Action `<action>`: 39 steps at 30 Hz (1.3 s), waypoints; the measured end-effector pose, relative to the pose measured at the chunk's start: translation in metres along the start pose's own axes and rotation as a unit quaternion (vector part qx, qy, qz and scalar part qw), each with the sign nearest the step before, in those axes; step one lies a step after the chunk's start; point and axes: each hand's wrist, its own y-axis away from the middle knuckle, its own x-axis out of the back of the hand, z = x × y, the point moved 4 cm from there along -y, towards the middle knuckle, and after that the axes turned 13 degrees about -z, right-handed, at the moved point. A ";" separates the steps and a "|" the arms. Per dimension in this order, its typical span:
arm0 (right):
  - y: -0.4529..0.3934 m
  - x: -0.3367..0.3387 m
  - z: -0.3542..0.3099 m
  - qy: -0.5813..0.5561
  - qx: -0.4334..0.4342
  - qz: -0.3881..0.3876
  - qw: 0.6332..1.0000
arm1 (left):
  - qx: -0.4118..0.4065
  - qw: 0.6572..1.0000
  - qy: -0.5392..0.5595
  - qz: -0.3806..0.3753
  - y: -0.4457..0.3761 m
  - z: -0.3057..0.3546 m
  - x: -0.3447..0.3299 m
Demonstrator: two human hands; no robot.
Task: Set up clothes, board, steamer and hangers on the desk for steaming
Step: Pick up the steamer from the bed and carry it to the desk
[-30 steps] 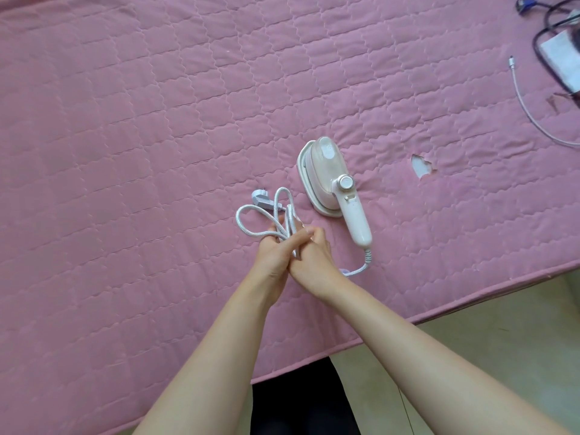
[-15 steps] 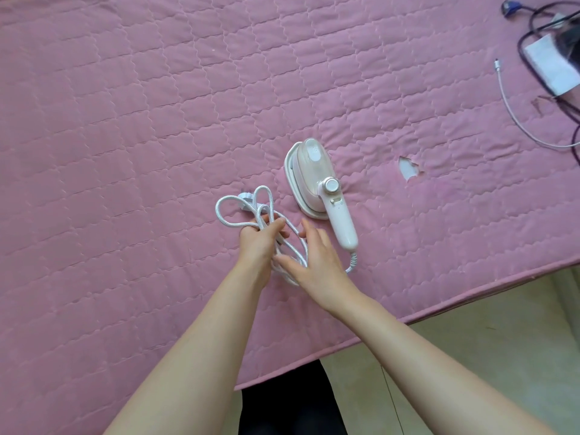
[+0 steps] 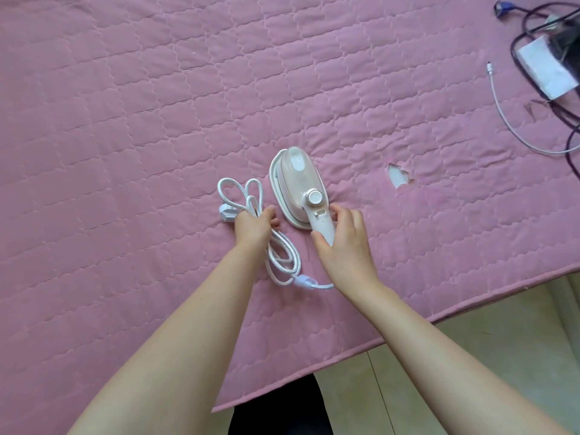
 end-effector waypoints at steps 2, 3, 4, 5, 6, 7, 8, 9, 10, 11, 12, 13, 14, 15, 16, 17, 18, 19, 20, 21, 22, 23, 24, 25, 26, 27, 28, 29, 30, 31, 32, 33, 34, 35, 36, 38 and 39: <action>-0.006 -0.002 0.003 -0.023 -0.021 -0.016 0.999 | 0.000 1.000 -0.020 0.004 -0.011 -0.002 -0.002; -0.009 -0.003 0.004 -0.030 -0.032 -0.023 0.999 | -0.001 1.000 -0.024 0.005 -0.015 -0.004 -0.002; -0.012 -0.005 0.006 -0.037 -0.045 -0.032 0.998 | -0.003 1.000 -0.025 0.004 -0.020 -0.005 -0.003; -0.015 -0.006 0.008 -0.046 -0.060 -0.043 0.996 | -0.002 1.000 -0.026 -0.001 -0.024 -0.006 -0.005; -0.017 -0.007 0.010 -0.057 -0.076 -0.055 0.994 | 0.003 1.000 -0.025 -0.008 -0.026 -0.006 -0.006; -0.019 -0.009 0.011 -0.067 -0.093 -0.068 0.991 | 0.012 1.000 -0.018 -0.018 -0.026 -0.006 -0.008; -0.020 -0.010 0.012 -0.075 -0.109 -0.081 0.988 | 0.018 0.999 -0.006 -0.030 -0.026 -0.005 -0.009; -0.021 -0.012 0.013 -0.081 -0.120 -0.090 0.985 | 0.022 0.999 0.009 -0.039 -0.025 -0.004 -0.011; -0.022 -0.013 0.014 -0.083 -0.127 -0.095 0.984 | 0.026 0.999 0.019 -0.043 -0.023 -0.003 -0.012; -0.024 -0.014 0.014 -0.083 -0.130 -0.097 0.983 | 0.031 0.998 0.027 -0.045 -0.021 -0.001 -0.013; -0.025 -0.014 0.015 -0.079 -0.134 -0.096 0.983 | 0.035 0.998 0.032 -0.048 -0.019 0.000 -0.014; -0.027 -0.014 0.016 -0.072 -0.137 -0.092 0.984 | 0.038 0.997 0.034 -0.052 -0.018 0.001 -0.014; -0.029 -0.014 0.018 -0.064 -0.140 -0.087 0.984 | 0.042 0.997 0.030 -0.053 -0.016 0.003 -0.014; -0.032 -0.015 0.019 -0.056 -0.142 -0.081 0.985 | 0.045 0.997 0.026 -0.055 -0.015 0.004 -0.014; -0.033 -0.014 0.020 -0.051 -0.142 -0.077 0.986 | 0.046 0.997 0.020 -0.058 -0.014 0.006 -0.015; -0.033 -0.014 0.021 -0.049 -0.140 -0.076 0.986 | 0.044 0.997 0.014 -0.061 -0.014 0.007 -0.016; -0.032 -0.014 0.021 -0.050 -0.136 -0.079 0.986 | 0.040 0.997 0.005 -0.058 -0.012 0.008 -0.017; -0.031 -0.014 0.021 -0.051 -0.132 -0.083 0.986 | 0.036 0.998 -0.008 -0.053 -0.012 0.007 -0.017; -0.029 -0.013 0.020 -0.051 -0.128 -0.087 0.987 | 0.035 0.998 -0.026 -0.047 -0.010 0.007 -0.016; -0.026 -0.012 0.020 -0.049 -0.123 -0.090 0.987 | 0.035 0.998 -0.041 -0.046 -0.007 0.006 -0.015; -0.023 -0.011 0.019 -0.049 -0.118 -0.091 0.988 | 0.039 0.997 -0.046 -0.044 -0.005 0.003 -0.014; -0.018 -0.010 0.017 -0.058 -0.115 -0.090 0.988 | 0.041 0.997 -0.045 -0.041 -0.003 0.000 -0.012; -0.013 -0.009 0.015 -0.073 -0.113 -0.090 0.987 | 0.048 0.997 -0.048 -0.035 0.001 -0.003 -0.009; -0.008 -0.009 0.012 -0.088 -0.112 -0.092 0.985 | 0.051 0.997 -0.049 -0.030 0.004 -0.007 -0.006; -0.003 -0.009 0.010 -0.097 -0.112 -0.097 0.984 | 0.052 0.997 -0.050 -0.025 0.010 -0.010 -0.003; 0.002 -0.011 0.008 -0.101 -0.114 -0.103 0.983 | 0.050 0.997 -0.047 -0.022 0.016 -0.012 0.000; 0.007 -0.012 0.005 -0.103 -0.116 -0.109 0.982 | 0.046 0.998 -0.046 -0.023 0.021 -0.015 0.003; 0.012 -0.013 0.003 -0.107 -0.120 -0.114 0.981 | 0.042 0.998 -0.045 -0.023 0.025 -0.017 0.007; 0.017 -0.014 0.001 -0.110 -0.123 -0.118 0.979 | 0.040 0.998 -0.044 -0.022 0.030 -0.019 0.012; 0.022 -0.014 -0.002 -0.112 -0.126 -0.122 0.978 | 0.040 0.998 -0.042 -0.020 0.037 -0.020 0.016; 0.028 -0.015 -0.005 -0.111 -0.129 -0.127 0.977 | 0.040 0.998 -0.040 -0.018 0.044 -0.021 0.021; 0.034 -0.015 -0.010 -0.110 -0.129 -0.131 0.977 | 0.043 0.998 -0.040 -0.017 0.051 -0.020 0.025; 0.040 -0.015 -0.015 -0.110 -0.129 -0.133 0.977 | 0.048 0.998 -0.039 -0.017 0.058 -0.020 0.030; 0.048 -0.015 -0.020 -0.111 -0.128 -0.131 0.977 | 0.053 0.998 -0.035 -0.022 0.066 -0.019 0.034; 0.055 -0.014 -0.026 -0.109 -0.125 -0.128 0.978 | 0.058 0.997 -0.031 -0.028 0.074 -0.018 0.038; 0.070 -0.011 -0.038 -0.103 -0.119 -0.123 0.980 | 0.061 0.997 -0.025 -0.031 0.092 -0.015 0.048; 0.078 -0.008 -0.045 -0.105 -0.115 -0.121 0.980 | 0.059 0.998 -0.020 -0.028 0.102 -0.011 0.053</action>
